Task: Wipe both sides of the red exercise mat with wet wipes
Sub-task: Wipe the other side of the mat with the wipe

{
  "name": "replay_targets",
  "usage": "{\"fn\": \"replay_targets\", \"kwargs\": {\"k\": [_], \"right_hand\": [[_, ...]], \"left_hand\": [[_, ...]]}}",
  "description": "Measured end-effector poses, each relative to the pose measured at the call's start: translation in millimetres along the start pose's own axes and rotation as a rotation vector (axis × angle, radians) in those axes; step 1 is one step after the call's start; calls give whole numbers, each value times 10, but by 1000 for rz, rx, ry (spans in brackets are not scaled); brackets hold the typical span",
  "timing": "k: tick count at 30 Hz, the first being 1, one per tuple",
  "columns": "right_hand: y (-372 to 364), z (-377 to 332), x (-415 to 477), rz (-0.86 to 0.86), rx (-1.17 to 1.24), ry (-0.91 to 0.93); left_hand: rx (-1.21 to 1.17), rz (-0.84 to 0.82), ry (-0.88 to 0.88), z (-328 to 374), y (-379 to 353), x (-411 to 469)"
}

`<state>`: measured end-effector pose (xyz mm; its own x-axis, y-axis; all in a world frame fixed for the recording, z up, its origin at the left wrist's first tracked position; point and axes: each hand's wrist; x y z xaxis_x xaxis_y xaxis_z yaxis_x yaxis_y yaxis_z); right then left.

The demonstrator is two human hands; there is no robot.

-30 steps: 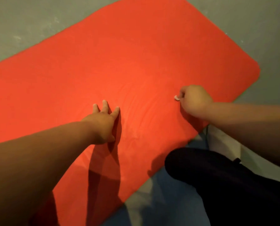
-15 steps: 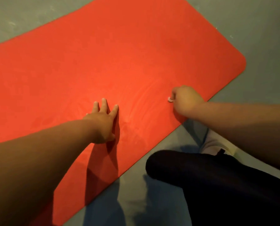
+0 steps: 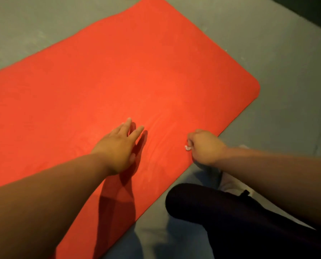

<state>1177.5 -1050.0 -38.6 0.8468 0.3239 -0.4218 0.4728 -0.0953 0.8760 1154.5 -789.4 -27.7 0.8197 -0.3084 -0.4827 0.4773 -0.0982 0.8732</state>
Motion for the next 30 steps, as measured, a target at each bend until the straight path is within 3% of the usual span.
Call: {"fn": "replay_targets", "kwargs": {"k": [5, 7, 10, 12, 14, 18, 20, 22, 24, 26, 27, 30], "right_hand": [[-150, -271, -196, -362, 16, 308], [-32, -34, -43, -213, 57, 169], [196, 557, 240, 63, 145, -258], [260, 745, 312, 122, 120, -408], [241, 606, 308, 27, 38, -315], [77, -52, 60, -127, 95, 197], [129, 85, 89, -126, 100, 243], [203, 501, 309, 34, 159, 47], [358, 1002, 521, 184, 209, -287], [448, 1256, 584, 142, 183, -491], [451, 1230, 573, 115, 153, -498], [311, 745, 395, 32, 166, -262]], "left_hand": [[20, 43, -31, 107, 55, 368], [56, 29, -14, 129, 73, 507], [33, -4, 43, 157, 119, 627], [15, -18, 60, 162, 133, 680], [29, -11, 46, 152, 165, 757], [66, -23, 11, 122, 256, 962], [109, -49, -17, 112, 299, 1076], [159, -68, -65, 103, 361, 1182], [165, -65, -90, 101, 421, 1264], [134, -67, -100, 148, 459, 1338], [112, -80, -105, 199, 468, 1361], [81, -131, -75, 371, 457, 1400]]}}
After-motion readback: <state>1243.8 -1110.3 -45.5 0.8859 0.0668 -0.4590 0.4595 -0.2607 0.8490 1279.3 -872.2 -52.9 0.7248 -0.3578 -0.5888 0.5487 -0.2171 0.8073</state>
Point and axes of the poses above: each hand's wrist, its own x-axis towards the middle knuckle, its own y-axis out of the back of the hand, z = x × y, and after that the axes turned 6 degrees about x, right-handed
